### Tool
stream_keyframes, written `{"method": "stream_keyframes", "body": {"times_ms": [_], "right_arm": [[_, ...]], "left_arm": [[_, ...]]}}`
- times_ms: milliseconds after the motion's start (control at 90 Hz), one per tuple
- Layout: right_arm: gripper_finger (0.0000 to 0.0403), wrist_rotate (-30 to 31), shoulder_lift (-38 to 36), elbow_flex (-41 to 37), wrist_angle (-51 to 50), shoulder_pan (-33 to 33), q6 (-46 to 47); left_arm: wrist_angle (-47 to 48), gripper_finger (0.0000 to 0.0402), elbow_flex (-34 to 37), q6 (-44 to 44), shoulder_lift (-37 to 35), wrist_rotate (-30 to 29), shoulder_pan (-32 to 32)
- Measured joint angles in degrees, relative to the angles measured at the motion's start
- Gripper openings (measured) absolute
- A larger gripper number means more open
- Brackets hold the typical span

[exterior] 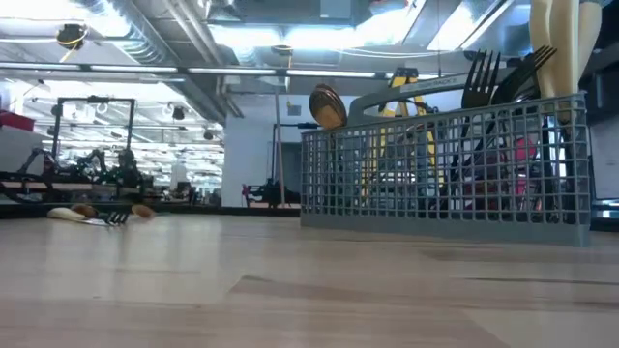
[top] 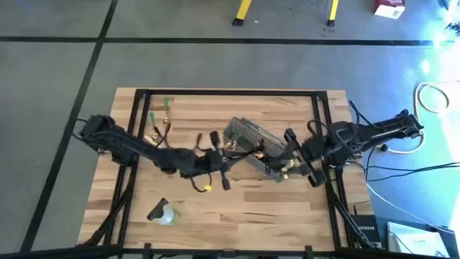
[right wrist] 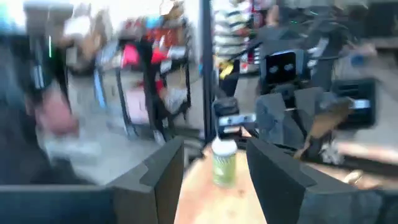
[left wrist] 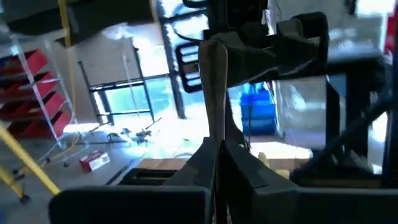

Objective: Sort silverware
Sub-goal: Put the black fork into the cutlery rack

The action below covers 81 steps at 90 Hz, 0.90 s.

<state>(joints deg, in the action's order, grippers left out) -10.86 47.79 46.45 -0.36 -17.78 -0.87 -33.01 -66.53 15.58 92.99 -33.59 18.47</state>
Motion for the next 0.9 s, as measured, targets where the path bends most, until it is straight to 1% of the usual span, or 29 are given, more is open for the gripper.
{"method": "stream_keyframes", "body": {"times_ms": [100, 211, 278, 322, 389, 467, 544, 656, 722, 900], "right_arm": [[0.0159, 4.1, -2.1, 0.0, -3.5, -2.9, -7.1], [0.0159, 9.8, -5.1, 2.6, -12.4, -6.0, -10.5], [0.0159, 13.6, -7.1, 4.7, -19.4, -8.1, -11.0], [0.0159, 16.1, -8.3, 5.9, -22.4, -9.4, -10.8], [0.0159, 19.4, -9.8, 6.4, -24.4, -11.1, -9.9], [0.0159, 22.1, -10.7, 6.4, -24.6, -12.4, -9.4], [0.0159, 24.8, -10.6, 6.7, -26.1, -13.1, -8.3], [0.0159, 26.6, -10.3, 9.3, -34.4, -13.4, -7.2], [0.0159, 28.3, -10.2, 10.8, -37.4, -13.4, -5.3], [0.0159, 34.8, -9.7, 12.4, -38.3, -13.3, -2.4]], "left_arm": [[12.8, 0.0000, -7.9, 3.7, 1.5, 2.0, -0.7], [25.0, 0.0000, -16.9, 8.1, 3.4, 3.2, -1.6], [29.2, 0.0000, -21.3, 11.2, 4.7, 3.9, -2.2], [31.4, 0.0000, -23.8, 13.5, 5.4, 4.6, -2.8], [34.1, 0.0000, -27.1, 16.3, 6.7, 6.7, -3.8], [37.4, 0.0000, -30.6, 19.2, 8.4, 9.1, -5.5], [40.2, 0.0000, -33.4, 22.7, 10.6, 10.1, -7.3], [43.8, 0.0000, -35.6, 29.6, 13.5, 10.2, -9.4], [44.9, 0.0000, -36.0, 34.3, 14.6, 9.7, -10.2], [44.6, 0.0000, -36.1, 48.6, 16.4, 5.5, -10.0]]}}
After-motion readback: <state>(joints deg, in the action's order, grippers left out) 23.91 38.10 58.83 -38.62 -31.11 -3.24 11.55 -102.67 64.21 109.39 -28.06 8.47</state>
